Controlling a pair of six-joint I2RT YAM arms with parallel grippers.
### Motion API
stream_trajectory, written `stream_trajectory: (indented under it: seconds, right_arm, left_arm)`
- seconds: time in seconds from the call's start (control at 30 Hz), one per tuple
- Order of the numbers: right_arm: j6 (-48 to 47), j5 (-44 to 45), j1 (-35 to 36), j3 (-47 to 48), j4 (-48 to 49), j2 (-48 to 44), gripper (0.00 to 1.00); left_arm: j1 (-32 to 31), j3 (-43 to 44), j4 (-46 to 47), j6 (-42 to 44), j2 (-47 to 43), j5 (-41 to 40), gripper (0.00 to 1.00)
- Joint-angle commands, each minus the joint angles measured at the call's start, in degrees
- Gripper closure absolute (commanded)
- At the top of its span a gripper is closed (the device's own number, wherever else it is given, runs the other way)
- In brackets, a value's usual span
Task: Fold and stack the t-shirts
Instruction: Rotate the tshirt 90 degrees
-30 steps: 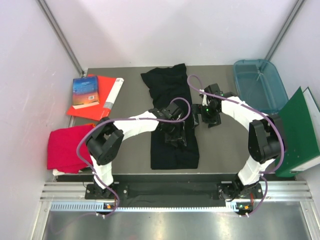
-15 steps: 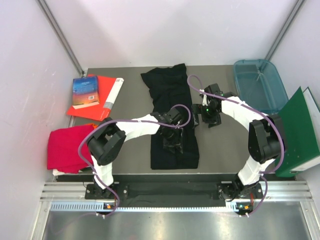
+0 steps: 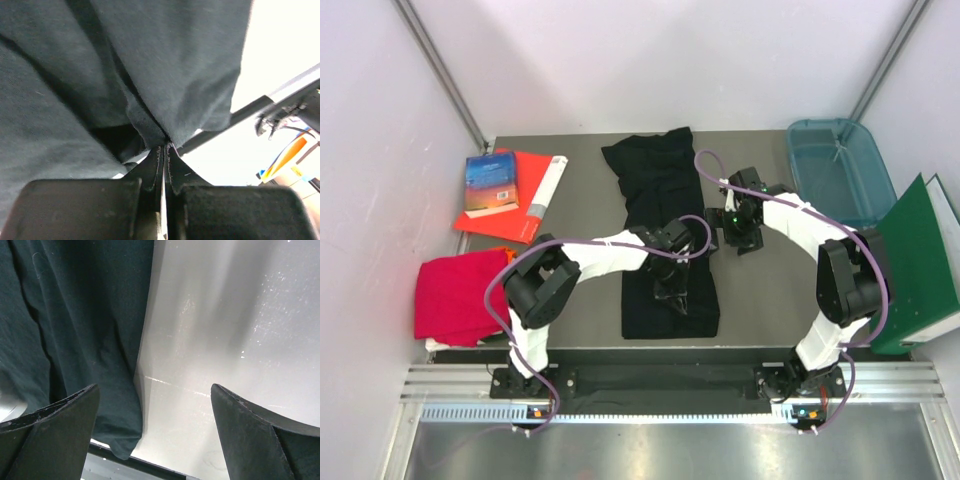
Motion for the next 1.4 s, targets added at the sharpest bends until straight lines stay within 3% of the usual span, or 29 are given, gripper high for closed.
stream_trajectory:
  seconds: [0.0,0.27,0.53,0.6,0.63,0.7,0.83,0.87,0.97,1.1,1.17,1.23,1.37]
  right_arm:
    - [-0.9,0.2,-0.3,0.4,0.9,-1.4,0.08]
    - [-1.3,0.1,-0.3,0.6,1.0,-0.7,0.08]
    - [-1.4,0.0,-0.3,0.4,1.0,-0.5,0.08]
    - [-1.4,0.0,-0.3,0.2,0.6,-0.8,0.07]
    - [-1.4,0.1,-0.3,0.2,0.3,-1.2,0.07]
    - [-1.4,0.3,-0.3,-0.6,-0.2,-3.4,0.07]
    - [0.4,-2.3,-2.3,-4.5,-0.4,-9.6,0.07]
    - [1.0,-6.2,-4.1,-5.8,0.2,-12.3,0.07]
    - [4.1,-14.2,-8.6,-12.7,1.6,-17.2,0.08]
    - [5.9,-20.1,-10.3,-22.9,3.5,-19.9,0.09]
    - [6.6,-22.2,-10.1,-25.8,4.3,-21.2,0.10]
    - [7.4,-23.3,-10.0,-29.3,4.4,-22.4,0.11]
    - [8.3,-25.1,-9.5,-33.6,3.9,-26.2,0.15]
  left_arm:
    - [-0.2,4.9,-3.5,0.5,-5.0,2.6,1.00]
    - [-0.2,9.4,-11.7,-1.5,-5.0,7.2,1.00]
    - [-0.1,3.6,-16.5,-4.9,-6.3,4.2,1.00]
    - [0.2,4.0,-18.5,-4.7,-6.1,2.8,0.39]
    - [0.3,4.8,-21.0,-4.2,-6.2,0.1,0.20]
    - [0.2,7.0,-23.0,-3.0,-8.2,-3.0,0.01]
    - [0.4,7.1,-22.7,-1.2,-15.4,-11.2,0.01]
    - [0.6,6.4,-22.1,-1.3,-17.0,-15.7,0.01]
    - [2.6,-1.3,-19.1,-3.0,-24.2,-18.6,0.01]
    - [8.9,-19.9,-9.3,-7.9,-35.0,-13.0,0.01]
    - [14.9,-29.2,-5.4,-9.5,-38.0,-9.0,0.01]
    - [20.3,-34.7,-0.2,-10.1,-41.1,-2.4,0.01]
    - [21.8,-42.7,6.3,-13.1,-42.3,2.8,0.03]
